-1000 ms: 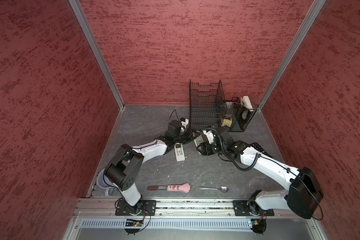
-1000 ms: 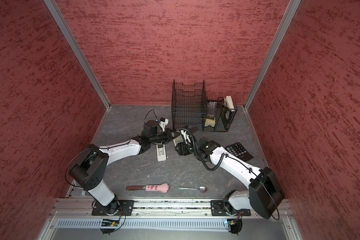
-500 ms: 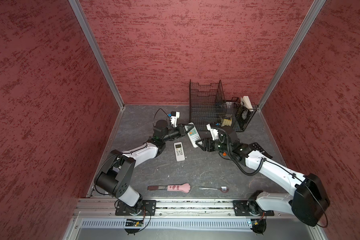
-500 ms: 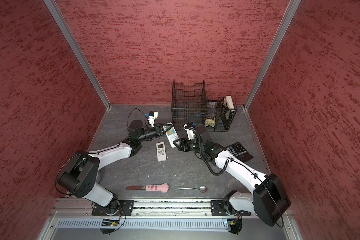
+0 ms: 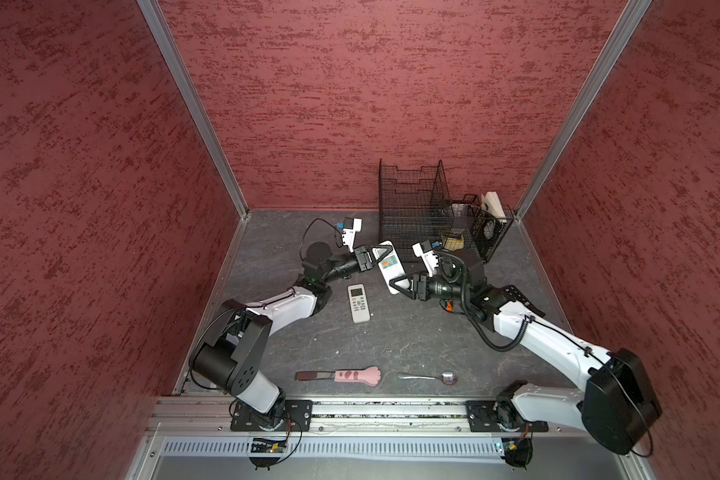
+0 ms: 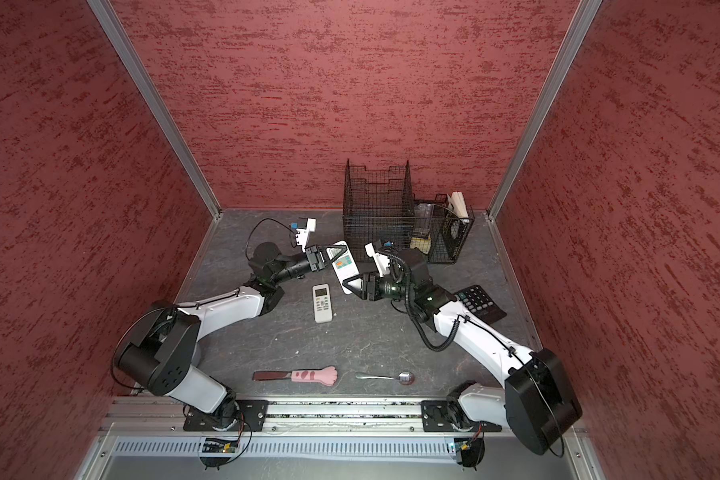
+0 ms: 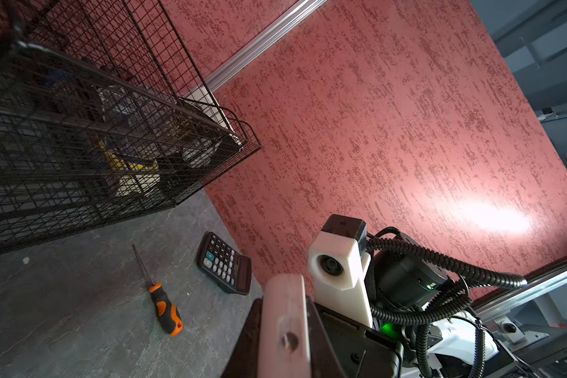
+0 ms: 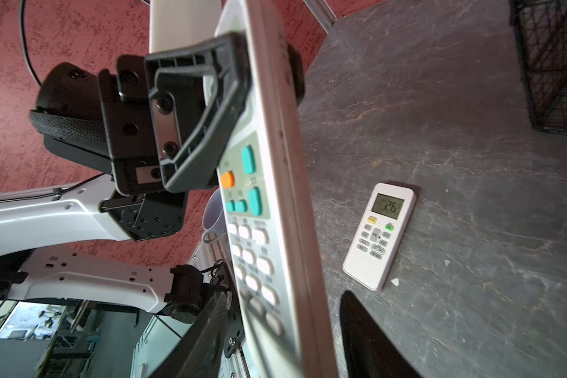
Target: Unload the batteries from the remote control
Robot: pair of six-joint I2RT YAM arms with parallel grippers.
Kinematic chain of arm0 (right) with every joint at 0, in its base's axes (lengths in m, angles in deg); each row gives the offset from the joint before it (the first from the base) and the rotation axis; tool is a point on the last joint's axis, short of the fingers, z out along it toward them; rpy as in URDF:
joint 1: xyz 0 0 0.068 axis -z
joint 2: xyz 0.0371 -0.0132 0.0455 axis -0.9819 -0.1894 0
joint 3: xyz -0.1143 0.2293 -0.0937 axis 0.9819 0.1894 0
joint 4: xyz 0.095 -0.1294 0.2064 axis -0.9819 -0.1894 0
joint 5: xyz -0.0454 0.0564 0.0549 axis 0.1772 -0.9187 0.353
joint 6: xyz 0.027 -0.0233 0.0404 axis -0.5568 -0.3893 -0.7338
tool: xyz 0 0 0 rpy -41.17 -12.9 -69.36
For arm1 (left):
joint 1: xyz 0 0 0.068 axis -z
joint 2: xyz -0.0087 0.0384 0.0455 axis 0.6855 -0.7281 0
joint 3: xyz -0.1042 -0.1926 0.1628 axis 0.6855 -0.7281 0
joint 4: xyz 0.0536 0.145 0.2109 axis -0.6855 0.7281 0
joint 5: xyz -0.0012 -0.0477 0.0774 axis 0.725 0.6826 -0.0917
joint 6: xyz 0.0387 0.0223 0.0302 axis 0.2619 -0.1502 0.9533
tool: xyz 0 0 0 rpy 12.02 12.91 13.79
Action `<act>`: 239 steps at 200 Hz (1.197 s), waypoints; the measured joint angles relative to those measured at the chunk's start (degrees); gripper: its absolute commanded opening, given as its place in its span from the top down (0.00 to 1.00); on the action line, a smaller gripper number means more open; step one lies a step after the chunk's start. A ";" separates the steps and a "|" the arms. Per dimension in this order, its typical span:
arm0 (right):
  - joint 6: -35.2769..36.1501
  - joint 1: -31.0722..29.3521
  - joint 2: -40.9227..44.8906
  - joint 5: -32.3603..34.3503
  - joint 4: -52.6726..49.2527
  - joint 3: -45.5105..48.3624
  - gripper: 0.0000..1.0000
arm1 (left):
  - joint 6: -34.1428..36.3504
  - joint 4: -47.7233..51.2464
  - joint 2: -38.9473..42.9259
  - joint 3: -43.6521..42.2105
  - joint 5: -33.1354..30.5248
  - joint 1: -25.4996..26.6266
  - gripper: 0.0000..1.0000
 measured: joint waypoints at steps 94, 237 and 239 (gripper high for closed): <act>-0.55 1.46 -2.16 -6.69 4.76 0.00 0.64 | -2.40 -5.95 -2.23 0.31 0.46 1.09 1.00; 0.33 2.21 -2.21 -11.63 4.81 -1.09 1.00 | -4.70 -10.73 -2.78 0.72 2.60 0.68 0.74; 0.50 2.19 -2.23 -11.58 4.61 -1.16 1.00 | -4.68 -10.67 -2.78 0.72 2.60 0.63 0.73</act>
